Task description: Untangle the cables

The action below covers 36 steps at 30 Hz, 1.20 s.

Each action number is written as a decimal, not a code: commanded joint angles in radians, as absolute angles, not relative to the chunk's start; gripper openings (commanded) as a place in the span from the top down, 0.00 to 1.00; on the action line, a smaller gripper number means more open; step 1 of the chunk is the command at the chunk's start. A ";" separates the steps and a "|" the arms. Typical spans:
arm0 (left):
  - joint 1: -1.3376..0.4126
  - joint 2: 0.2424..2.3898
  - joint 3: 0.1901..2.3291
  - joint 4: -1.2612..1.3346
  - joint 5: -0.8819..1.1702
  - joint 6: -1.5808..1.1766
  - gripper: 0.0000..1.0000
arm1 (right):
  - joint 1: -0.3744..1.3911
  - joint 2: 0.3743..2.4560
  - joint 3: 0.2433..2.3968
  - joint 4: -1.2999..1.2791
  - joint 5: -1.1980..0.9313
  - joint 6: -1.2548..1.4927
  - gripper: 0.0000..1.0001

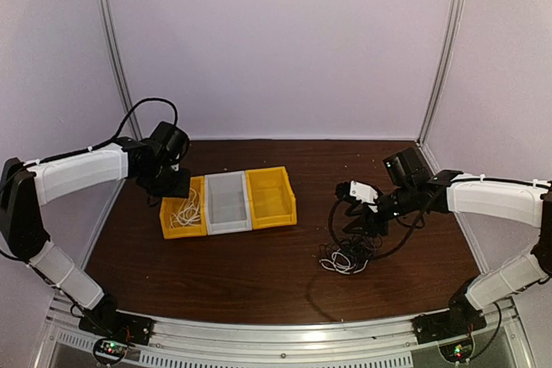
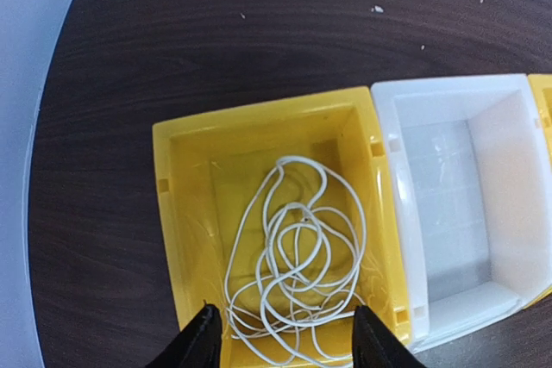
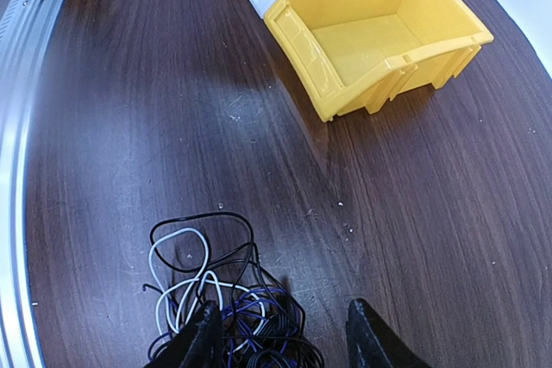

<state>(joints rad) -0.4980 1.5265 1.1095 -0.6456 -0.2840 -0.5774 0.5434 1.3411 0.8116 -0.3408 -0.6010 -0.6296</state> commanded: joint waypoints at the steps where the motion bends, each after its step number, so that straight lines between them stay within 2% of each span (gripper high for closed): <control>1: -0.492 1.443 1.189 -0.729 -0.321 -0.556 0.46 | 0.543 1.339 0.827 -0.348 -0.585 -0.638 0.50; 5: -0.501 1.349 1.214 -0.683 -0.214 -0.472 0.43 | 0.542 1.329 0.828 -0.347 -0.583 -0.637 0.50; 12: -0.608 1.127 1.054 -0.281 -0.016 -0.361 0.42 | 0.504 1.267 0.951 -0.471 -0.579 -0.606 0.51; 16: -0.723 1.107 0.972 -0.066 0.105 -0.290 0.42 | 0.430 1.228 1.045 -0.605 -0.597 -0.637 0.51; 21: -0.833 1.278 0.943 0.070 0.173 -0.355 0.45 | 0.403 1.183 0.977 -0.691 -0.659 -0.682 0.54; 27: -1.015 1.580 1.024 0.113 0.138 -0.380 0.53 | 0.414 1.115 0.809 -0.632 -0.548 -0.731 0.53; 31: -1.067 1.759 1.113 0.112 0.144 -0.496 0.52 | 0.453 1.140 0.766 -0.625 -0.493 -0.752 0.46; 36: -1.091 1.900 1.172 0.148 0.162 -0.635 0.48 | 0.484 1.191 0.751 -0.584 -0.492 -0.721 0.44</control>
<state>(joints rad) -1.0855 1.8400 1.1080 0.0597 0.1383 -0.4988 0.4637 1.1656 0.7624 -0.6292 -0.5228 -0.7326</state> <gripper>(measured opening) 0.514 0.554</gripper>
